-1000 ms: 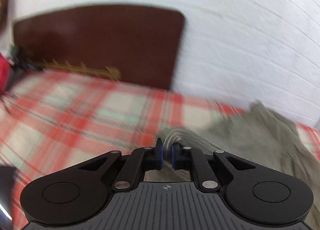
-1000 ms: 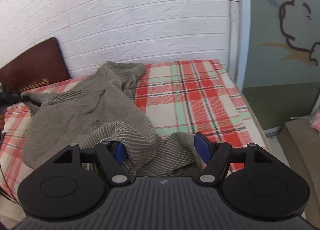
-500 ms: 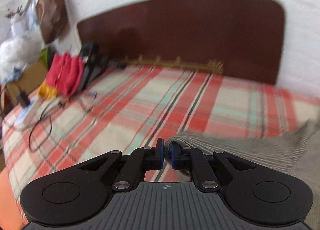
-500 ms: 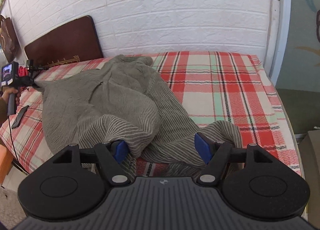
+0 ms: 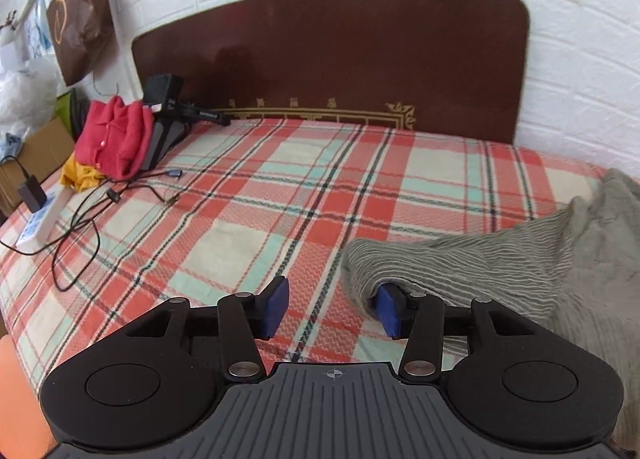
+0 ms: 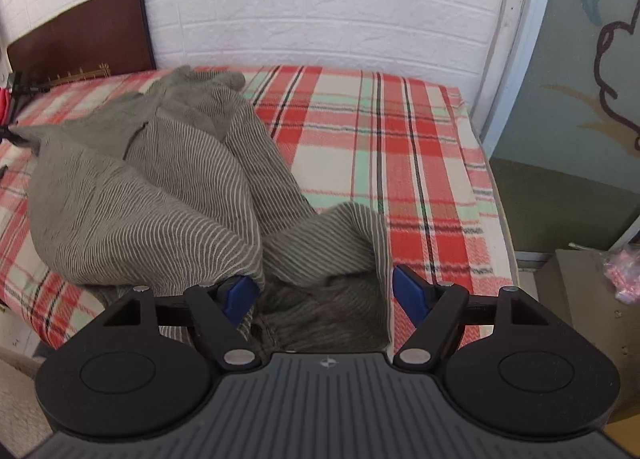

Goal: Fold clothes

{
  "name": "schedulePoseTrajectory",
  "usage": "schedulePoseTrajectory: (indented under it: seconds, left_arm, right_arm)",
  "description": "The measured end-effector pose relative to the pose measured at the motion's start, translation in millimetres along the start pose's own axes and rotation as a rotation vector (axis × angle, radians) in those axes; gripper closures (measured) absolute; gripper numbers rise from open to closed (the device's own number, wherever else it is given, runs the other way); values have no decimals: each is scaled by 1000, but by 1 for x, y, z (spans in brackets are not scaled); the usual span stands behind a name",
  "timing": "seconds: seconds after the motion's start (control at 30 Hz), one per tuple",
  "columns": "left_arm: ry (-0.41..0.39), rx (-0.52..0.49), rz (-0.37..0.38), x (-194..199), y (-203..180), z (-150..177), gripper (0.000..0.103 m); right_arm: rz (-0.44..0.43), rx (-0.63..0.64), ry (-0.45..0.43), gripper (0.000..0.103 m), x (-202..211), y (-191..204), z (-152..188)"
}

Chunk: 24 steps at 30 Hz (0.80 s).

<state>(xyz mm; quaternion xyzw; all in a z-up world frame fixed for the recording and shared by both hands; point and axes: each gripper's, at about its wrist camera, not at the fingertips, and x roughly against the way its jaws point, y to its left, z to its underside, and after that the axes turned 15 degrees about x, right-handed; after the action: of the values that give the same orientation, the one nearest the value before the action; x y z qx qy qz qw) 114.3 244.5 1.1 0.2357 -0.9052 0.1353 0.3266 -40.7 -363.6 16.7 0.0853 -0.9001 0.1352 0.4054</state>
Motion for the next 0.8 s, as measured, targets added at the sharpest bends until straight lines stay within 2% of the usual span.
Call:
schedulePoseTrajectory:
  seconds: [0.07, 0.13, 0.27, 0.33, 0.4, 0.47, 0.63, 0.8]
  left_arm:
    - [-15, -10, 32, 10, -7, 0, 41]
    - [-16, -42, 111, 24, -21, 3, 41]
    - [-38, -218, 267, 56, -68, 21, 41]
    - [-41, -305, 338, 68, -90, 32, 38]
    - [-21, -364, 411, 75, -113, 44, 26]
    - [-5, -412, 452, 76, -131, 54, 26]
    - [102, -525, 475, 56, -169, 92, 26]
    - [230, -592, 444, 28, -169, 125, 28]
  right_arm:
    - [-9, -13, -8, 26, 4, -1, 5]
    - [-14, -35, -20, 26, 10, -3, 9]
    - [-49, -77, -60, 26, 21, -7, 15]
    - [-74, -109, -94, 26, 24, -10, 14]
    - [-93, -114, -136, 26, 26, -10, 7]
    - [-111, -100, -175, 26, 22, -8, -6]
    - [-164, -77, -235, 26, -9, -1, -46]
    - [-227, -108, -224, 26, -56, 2, -79]
